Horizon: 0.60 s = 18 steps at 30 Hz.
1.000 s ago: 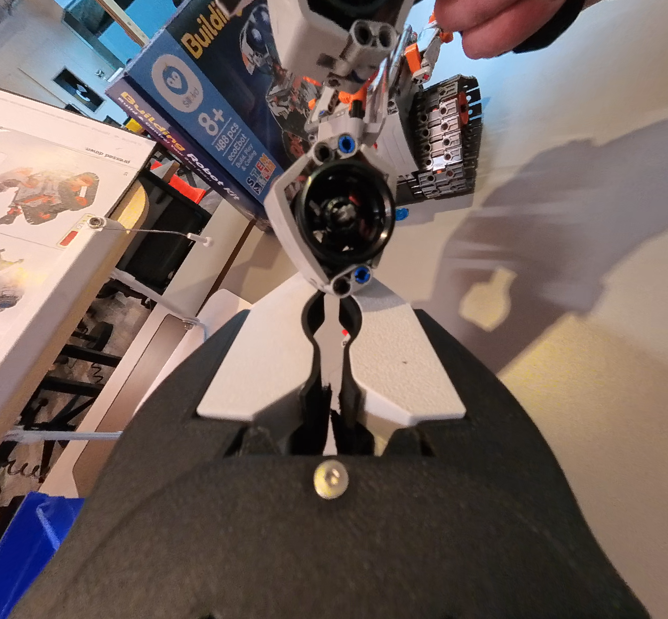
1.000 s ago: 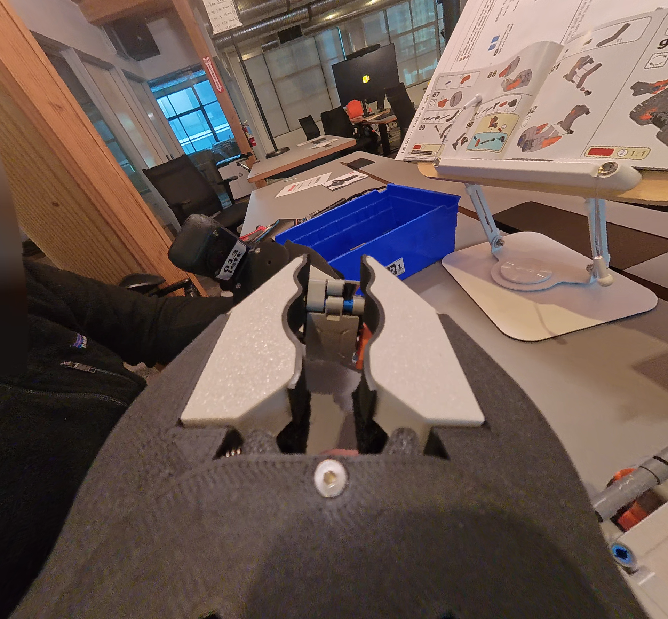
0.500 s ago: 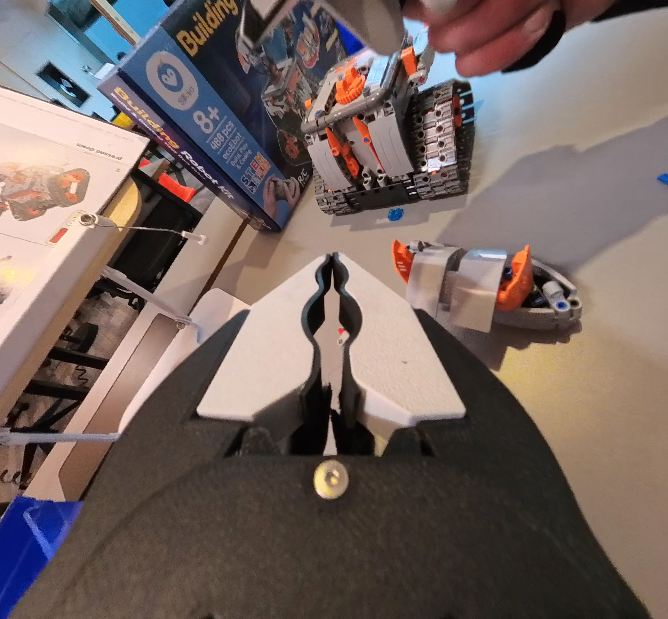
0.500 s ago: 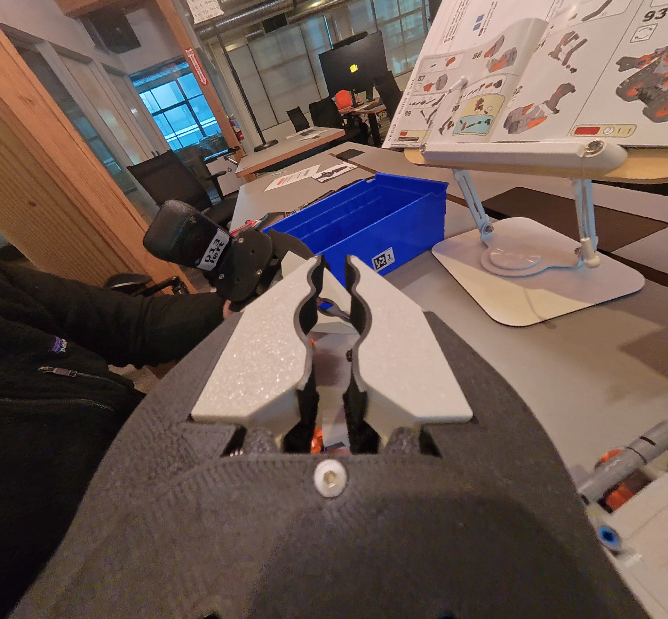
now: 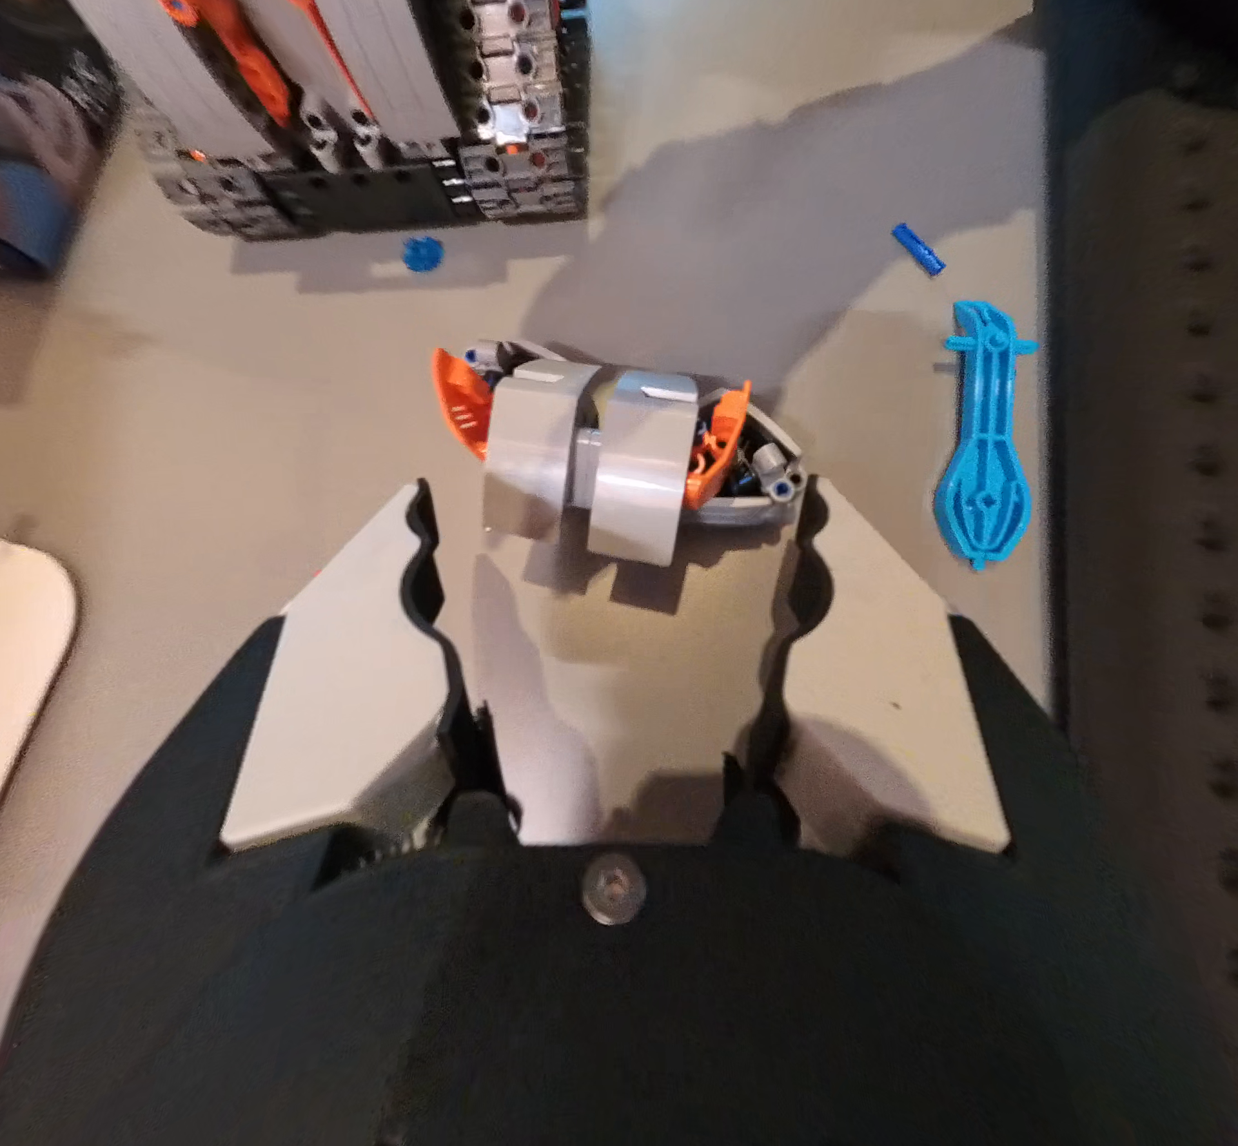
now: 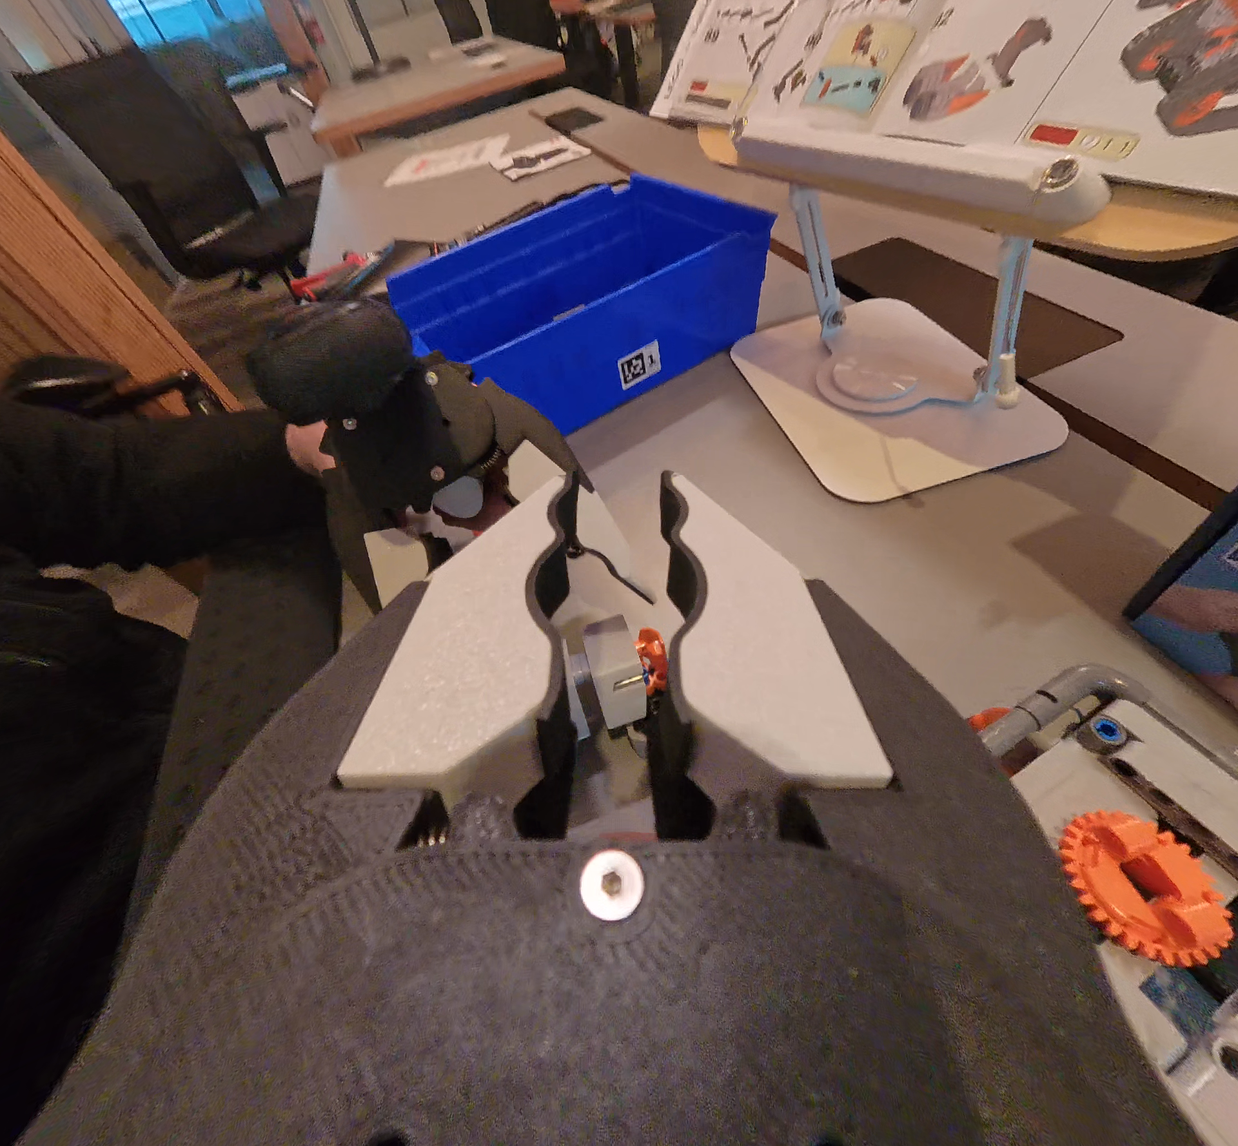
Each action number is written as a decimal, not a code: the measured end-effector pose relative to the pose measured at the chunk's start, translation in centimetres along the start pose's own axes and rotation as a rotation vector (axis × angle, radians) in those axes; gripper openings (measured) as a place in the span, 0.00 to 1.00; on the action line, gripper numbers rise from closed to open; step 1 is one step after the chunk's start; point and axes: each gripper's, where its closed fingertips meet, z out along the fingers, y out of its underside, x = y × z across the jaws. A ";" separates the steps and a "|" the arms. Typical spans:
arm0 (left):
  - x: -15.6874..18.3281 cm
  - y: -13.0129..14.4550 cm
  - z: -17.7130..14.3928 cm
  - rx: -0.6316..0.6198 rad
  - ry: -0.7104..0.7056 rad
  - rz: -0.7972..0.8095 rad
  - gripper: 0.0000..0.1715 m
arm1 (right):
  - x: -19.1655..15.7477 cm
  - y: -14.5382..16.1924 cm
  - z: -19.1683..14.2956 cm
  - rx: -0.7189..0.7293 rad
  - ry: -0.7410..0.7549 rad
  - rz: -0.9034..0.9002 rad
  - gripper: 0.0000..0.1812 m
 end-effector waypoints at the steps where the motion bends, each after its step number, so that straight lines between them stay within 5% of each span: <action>1: 0.1 0.1 0.7 -0.009 0.009 -0.010 0.61 | -0.1 0.2 0.2 -0.010 -0.002 -0.004 0.12; 5: 1.0 0.1 2.1 0.007 0.088 -0.051 0.54 | -0.1 0.5 0.6 -0.026 -0.006 -0.003 0.12; 7: 0.7 -0.3 1.8 0.055 0.108 -0.081 0.37 | 0.0 0.6 0.6 -0.027 -0.004 -0.004 0.12; 18: -1.3 -1.2 0.5 0.223 0.145 -0.226 0.35 | 0.4 0.0 -0.9 -0.016 0.032 -0.021 0.14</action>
